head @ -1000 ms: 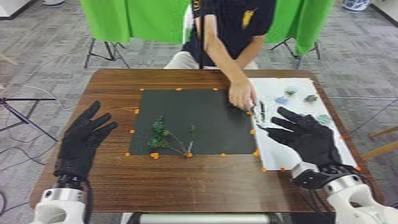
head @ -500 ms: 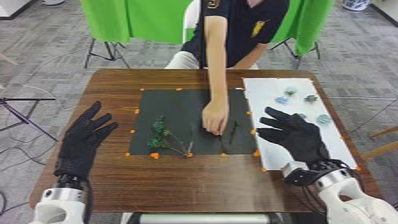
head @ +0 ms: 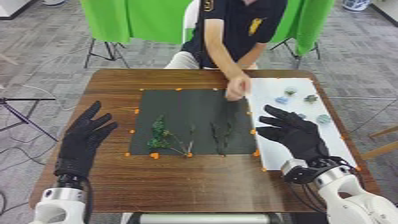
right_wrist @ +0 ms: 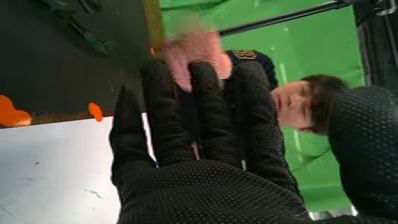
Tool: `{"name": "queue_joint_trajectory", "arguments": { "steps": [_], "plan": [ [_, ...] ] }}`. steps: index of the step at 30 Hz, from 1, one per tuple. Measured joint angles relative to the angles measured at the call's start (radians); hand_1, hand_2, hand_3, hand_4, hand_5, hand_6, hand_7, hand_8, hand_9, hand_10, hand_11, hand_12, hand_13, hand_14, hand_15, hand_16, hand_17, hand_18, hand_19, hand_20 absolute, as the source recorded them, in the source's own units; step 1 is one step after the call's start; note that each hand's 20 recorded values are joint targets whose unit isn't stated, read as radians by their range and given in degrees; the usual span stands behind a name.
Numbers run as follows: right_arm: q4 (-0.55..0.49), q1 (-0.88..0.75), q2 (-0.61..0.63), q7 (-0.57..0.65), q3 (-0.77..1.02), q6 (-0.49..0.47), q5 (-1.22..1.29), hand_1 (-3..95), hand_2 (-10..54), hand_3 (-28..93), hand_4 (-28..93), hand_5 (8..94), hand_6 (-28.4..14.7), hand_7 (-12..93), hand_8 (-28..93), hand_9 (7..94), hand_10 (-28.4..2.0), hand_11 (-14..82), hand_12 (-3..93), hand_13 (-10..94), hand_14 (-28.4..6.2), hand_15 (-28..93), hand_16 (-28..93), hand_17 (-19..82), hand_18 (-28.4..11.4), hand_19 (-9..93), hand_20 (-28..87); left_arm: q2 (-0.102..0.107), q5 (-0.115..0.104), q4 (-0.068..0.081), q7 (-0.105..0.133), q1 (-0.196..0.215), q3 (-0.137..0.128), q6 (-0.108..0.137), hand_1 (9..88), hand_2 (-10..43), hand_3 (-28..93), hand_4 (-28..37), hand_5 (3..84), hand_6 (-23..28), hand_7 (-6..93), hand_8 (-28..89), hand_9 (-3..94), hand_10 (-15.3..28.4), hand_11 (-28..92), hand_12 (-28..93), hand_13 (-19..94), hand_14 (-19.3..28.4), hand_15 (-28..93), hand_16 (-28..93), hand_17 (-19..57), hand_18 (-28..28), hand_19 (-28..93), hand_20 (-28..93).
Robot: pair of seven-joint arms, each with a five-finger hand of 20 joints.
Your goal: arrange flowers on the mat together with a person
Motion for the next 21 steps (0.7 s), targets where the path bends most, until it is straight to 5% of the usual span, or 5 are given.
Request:
{"name": "queue_joint_trajectory", "arguments": {
  "steps": [3,8,13,21],
  "plan": [
    [-0.023,0.0,0.021,-0.001,-0.028,0.094,-0.087,24.4,-1.6,82,-26,49.1,-0.4,22,-15,53.4,-16.1,46.7,20.1,50,-15.6,66,13,15,-24.7,69,33,0.0,0.0,0.0,0.0,0.0,-0.001,0.0,23.3,3.2,81,-24.8,34.2,2.2,13.6,-11,35.4,16.6,19,9,27,24.5,35,-5,-10.0,20.8,40,12],
    [-0.057,0.012,0.074,0.077,-0.039,0.323,-0.404,27.4,-4.1,81,-26,49.1,-0.6,23,-15,53.4,-15.9,52.4,19.8,53,-14.9,69,12,19,-24.7,73,33,0.0,0.0,-0.002,0.002,0.005,-0.008,0.001,23.2,3.3,81,-24.7,34.3,2.3,13.6,-11,35.4,16.6,19,9,27,24.5,35,-5,-10.0,20.8,40,12],
    [-0.043,0.092,0.147,0.241,-0.026,0.321,-0.528,29.0,-4.9,80,-25,49.4,-0.4,23,-15,54.6,-15.5,53.6,19.6,55,-14.4,70,12,21,-24.8,74,33,0.004,-0.001,-0.004,0.006,0.007,-0.01,0.002,23.3,3.4,81,-24.7,34.3,2.3,13.6,-11,35.4,16.6,19,9,27,24.5,36,-5,-10.0,20.7,40,11],
    [0.032,0.242,0.346,0.285,-0.114,0.308,-0.759,31.7,-7.2,80,-25,49.8,0.7,25,-15,55.7,-15.0,53.5,19.6,57,-13.2,70,13,22,-24.9,75,32,0.009,-0.002,-0.005,0.008,0.006,-0.01,0.002,23.3,3.3,81,-24.6,34.2,2.4,13.5,-11,35.4,16.7,19,9,27,24.6,36,-5,-10.0,20.7,40,11]
  ]
}}
